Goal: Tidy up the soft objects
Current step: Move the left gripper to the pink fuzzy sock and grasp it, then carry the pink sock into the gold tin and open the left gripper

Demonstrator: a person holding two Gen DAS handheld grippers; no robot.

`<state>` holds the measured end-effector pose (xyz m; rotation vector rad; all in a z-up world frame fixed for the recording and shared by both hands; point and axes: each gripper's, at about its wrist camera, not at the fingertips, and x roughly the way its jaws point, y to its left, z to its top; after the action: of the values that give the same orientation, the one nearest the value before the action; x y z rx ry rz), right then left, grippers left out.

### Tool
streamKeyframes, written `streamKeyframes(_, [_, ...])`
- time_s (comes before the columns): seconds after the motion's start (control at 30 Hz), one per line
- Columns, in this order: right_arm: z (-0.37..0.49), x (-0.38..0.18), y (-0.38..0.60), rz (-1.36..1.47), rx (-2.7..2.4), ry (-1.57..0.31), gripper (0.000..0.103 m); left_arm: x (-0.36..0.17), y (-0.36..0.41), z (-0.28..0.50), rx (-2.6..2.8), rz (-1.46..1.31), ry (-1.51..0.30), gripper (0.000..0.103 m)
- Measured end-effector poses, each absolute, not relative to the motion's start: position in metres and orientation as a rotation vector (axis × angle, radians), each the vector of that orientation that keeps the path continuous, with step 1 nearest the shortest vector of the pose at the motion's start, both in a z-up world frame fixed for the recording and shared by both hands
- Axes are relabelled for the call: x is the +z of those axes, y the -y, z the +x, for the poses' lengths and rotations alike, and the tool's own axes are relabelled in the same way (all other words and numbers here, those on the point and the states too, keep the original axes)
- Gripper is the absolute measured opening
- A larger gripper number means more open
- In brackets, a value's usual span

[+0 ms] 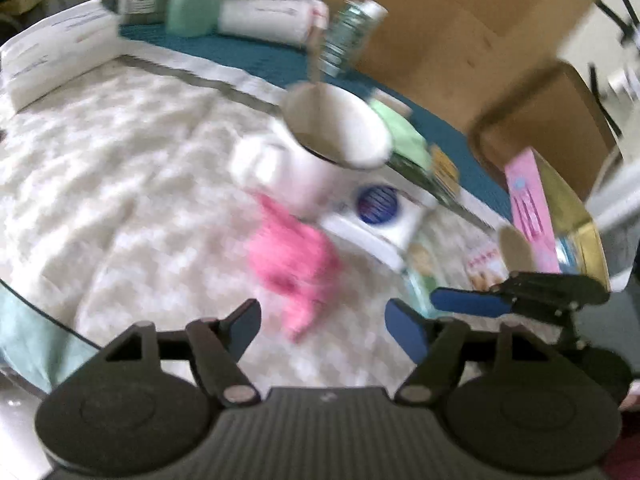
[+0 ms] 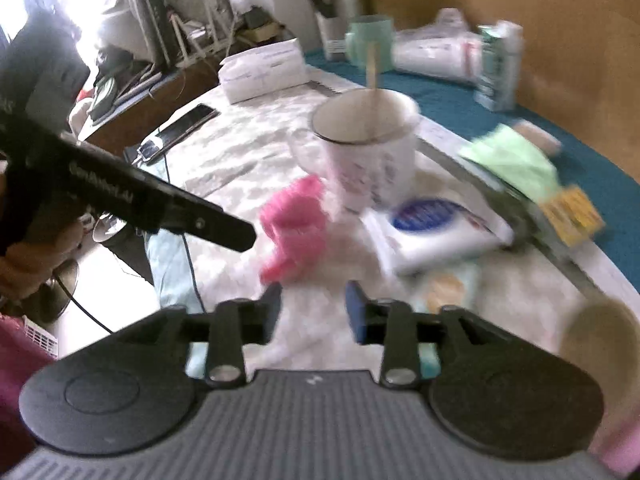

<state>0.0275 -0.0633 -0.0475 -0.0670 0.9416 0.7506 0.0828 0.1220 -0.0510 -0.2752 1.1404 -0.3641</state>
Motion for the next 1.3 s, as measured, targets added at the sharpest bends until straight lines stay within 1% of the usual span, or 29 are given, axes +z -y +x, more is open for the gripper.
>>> streamKeyframes(0.03, [0.034,-0.051,0.051,-0.074,0.751,-0.953,0.048,-0.053,-0.129,0.091,-0.370,-0.284,-1.147,0.072])
streamKeyframes(0.1, [0.044,-0.059,0.034,-0.092,0.739,-0.972,0.048,-0.058,-0.134,0.105,-0.399,-0.289,-1.164,0.072])
streamKeyframes(0.17, [0.054,-0.066,0.019,-0.110,0.719,-0.985,0.052,-0.066,-0.135,0.120,-0.436,-0.287,-1.185,0.072])
streamKeyframes(0.3, [0.065,-0.078,0.002,-0.121,0.660,-1.003,0.057,-0.083,-0.132,0.146,-0.498,-0.298,-1.221,0.072])
streamKeyframes(0.33, [0.067,-0.081,0.000,-0.115,0.651,-1.013,0.058,-0.088,-0.131,0.152,-0.506,-0.298,-1.231,0.069])
streamKeyframes(0.37, [0.069,-0.084,-0.001,-0.103,0.646,-1.026,0.058,-0.093,-0.128,0.156,-0.510,-0.292,-1.244,0.063])
streamKeyframes(0.4, [0.070,-0.088,-0.001,-0.088,0.641,-1.040,0.058,-0.099,-0.126,0.157,-0.511,-0.276,-1.265,0.058])
streamKeyframes(0.43, [0.067,-0.089,0.000,-0.081,0.639,-1.022,0.059,-0.105,-0.126,0.155,-0.514,-0.264,-1.284,0.057])
streamKeyframes(0.5, [0.060,-0.088,-0.003,-0.113,0.637,-1.006,0.055,-0.108,-0.122,0.145,-0.540,-0.242,-1.266,0.056])
streamKeyframes(0.53, [0.056,-0.088,-0.004,-0.124,0.645,-1.004,0.048,-0.108,-0.120,0.140,-0.555,-0.217,-1.260,0.055])
streamKeyframes(0.63, [0.044,-0.088,0.000,-0.137,0.656,-1.008,0.048,-0.107,-0.113,0.122,-0.563,-0.187,-1.243,0.055])
streamKeyframes(0.8, [0.026,-0.085,0.019,-0.125,0.668,-1.034,0.047,-0.106,-0.096,0.103,-0.564,-0.178,-1.268,0.055])
streamKeyframes(1.3, [-0.024,-0.085,0.105,-0.062,0.636,-1.075,0.048,-0.103,0.010,0.055,-0.625,-0.068,-1.309,0.055])
